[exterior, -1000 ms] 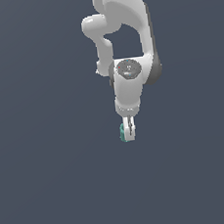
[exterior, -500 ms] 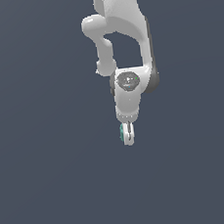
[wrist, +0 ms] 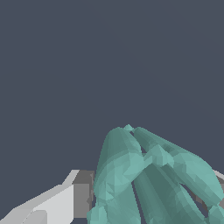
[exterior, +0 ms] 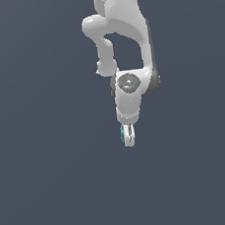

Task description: Pick up the object and move it to a goal position.

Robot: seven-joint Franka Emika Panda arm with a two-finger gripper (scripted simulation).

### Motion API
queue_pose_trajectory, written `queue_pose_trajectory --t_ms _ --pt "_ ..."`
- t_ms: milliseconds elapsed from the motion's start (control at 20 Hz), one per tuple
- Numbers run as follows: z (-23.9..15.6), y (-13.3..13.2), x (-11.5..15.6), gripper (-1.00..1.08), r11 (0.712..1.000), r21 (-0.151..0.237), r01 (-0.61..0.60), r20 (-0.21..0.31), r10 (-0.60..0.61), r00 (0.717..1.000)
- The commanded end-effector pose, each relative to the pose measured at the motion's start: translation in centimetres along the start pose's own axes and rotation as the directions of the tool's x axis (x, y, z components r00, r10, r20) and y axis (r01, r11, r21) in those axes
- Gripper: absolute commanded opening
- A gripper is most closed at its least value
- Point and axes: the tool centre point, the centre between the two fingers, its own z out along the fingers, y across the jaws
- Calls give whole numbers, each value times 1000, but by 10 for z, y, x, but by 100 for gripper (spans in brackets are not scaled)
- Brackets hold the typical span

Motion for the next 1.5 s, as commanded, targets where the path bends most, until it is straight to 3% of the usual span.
queue_pose_trajectory --t_ms 0,350,700,1450 --pt "1 1 0 -100 1000 -1 0 0 0 1000" --pt "-5 0 1 -100 1000 0 0 0 0 1000" --pt "-36 2 5 -100 1000 -1 0 0 0 1000" --pt "-191 8 27 -100 1000 -1 -3 -1 3 1000"
